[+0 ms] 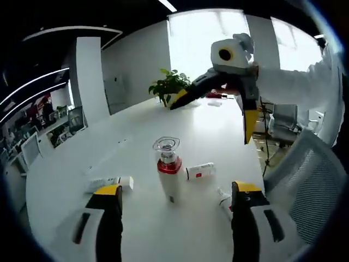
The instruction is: Arrange the skincare products in the storage area until every visible bottle or jar stands upright without overlapping.
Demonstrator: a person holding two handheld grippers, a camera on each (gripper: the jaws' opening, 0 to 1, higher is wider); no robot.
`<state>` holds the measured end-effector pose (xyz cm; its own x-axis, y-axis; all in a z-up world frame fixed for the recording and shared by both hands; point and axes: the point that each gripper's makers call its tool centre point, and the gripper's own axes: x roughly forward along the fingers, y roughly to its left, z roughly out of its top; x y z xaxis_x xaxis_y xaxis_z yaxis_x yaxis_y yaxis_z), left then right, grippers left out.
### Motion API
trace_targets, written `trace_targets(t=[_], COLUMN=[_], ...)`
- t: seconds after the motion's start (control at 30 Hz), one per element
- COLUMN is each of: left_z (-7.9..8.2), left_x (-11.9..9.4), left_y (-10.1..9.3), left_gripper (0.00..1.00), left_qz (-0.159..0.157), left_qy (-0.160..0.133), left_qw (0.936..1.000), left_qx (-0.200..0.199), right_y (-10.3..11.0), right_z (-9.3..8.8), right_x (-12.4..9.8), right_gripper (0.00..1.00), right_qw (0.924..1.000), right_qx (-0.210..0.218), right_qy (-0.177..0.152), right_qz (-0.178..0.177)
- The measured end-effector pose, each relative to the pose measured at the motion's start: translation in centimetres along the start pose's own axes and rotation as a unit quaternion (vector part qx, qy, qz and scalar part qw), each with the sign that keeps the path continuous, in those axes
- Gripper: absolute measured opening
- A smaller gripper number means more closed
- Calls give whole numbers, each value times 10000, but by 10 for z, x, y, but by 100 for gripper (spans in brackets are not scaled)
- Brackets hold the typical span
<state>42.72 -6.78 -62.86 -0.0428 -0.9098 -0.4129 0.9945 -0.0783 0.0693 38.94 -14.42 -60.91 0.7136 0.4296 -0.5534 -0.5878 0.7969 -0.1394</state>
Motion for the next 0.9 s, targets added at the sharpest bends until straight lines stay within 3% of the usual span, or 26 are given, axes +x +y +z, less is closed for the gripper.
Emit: trace_targets(t=[0.13,0.27,0.4,0.43,0.53,0.67,0.83,0.9], left_z=[2,5,7,6,3,-1,-12,-16], left_x=[-18,-37,-55,-53,-67,-84,-108,-115], left_y=[-2,-2,-14,-3,0,-6,0,-3], left_gripper=[92,99,99,99,99,99,99,99], left_qz=[326,550,742,781,912,1073,1259,1254], left_qy=[78,-7,-53,-82,-139,-181,-190,-174], left_qw=[9994,9980,9957,9952,9934,9915,9876,9863], left_qx=[11,-308,-548,-578,-676,-720,-916,-1057], right_y=[11,9,25,29,43,63,67,70], right_z=[-4,-19,-28,-28,-24,-27,-23,-28], right_x=[-13,-22,-27,-29,-32,-37,-44,-44], right_gripper=[99,100,100,100,100,100,100,100], right_qw=[9997,9976,9964,9963,9973,9987,9969,9964], right_qx=[208,489,718,732,561,266,505,657], right_qy=[-99,23,78,48,-120,50,-156,-75], right_qz=[-122,-488,-452,-440,-460,-421,-577,-538])
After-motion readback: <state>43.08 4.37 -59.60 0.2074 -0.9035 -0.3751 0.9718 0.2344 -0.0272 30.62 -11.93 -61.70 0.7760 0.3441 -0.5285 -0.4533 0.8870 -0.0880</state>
